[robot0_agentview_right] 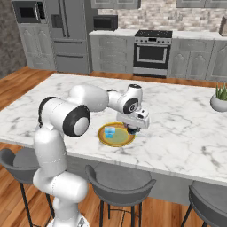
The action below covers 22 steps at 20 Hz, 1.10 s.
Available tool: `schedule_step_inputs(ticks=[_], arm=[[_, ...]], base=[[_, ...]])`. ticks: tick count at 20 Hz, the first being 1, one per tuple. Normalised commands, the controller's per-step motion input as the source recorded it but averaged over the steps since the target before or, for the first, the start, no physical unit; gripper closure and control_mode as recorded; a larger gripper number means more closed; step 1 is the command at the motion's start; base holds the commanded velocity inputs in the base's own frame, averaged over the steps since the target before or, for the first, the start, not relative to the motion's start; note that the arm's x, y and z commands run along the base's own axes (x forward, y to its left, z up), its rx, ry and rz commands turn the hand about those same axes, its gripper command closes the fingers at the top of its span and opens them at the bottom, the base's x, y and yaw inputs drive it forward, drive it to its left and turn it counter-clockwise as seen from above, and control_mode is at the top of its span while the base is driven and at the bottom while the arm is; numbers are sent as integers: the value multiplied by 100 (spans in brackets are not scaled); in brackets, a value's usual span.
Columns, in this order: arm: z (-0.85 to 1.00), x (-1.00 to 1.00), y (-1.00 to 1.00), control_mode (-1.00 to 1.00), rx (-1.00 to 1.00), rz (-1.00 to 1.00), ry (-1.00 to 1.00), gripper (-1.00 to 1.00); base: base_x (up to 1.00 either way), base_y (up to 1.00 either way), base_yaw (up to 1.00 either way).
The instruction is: Place two yogurt containers on each plate.
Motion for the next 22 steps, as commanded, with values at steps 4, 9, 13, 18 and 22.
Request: schedule_step_inputs(ticks=[4, 9, 13, 18, 22], arm=[[0, -6, 46, -100, 0, 0, 5, 100], [-2, 0, 30, -100, 0, 0, 1, 100], [-3, 0, 10, -100, 0, 0, 0, -100], [-1, 0, 0, -100, 0, 0, 0, -100], [0, -1, 0, -100, 0, -1, 0, -100]], base=[[0, 0, 0], [0, 0, 0], [0, 0, 0], [0, 0, 0], [0, 0, 0]])
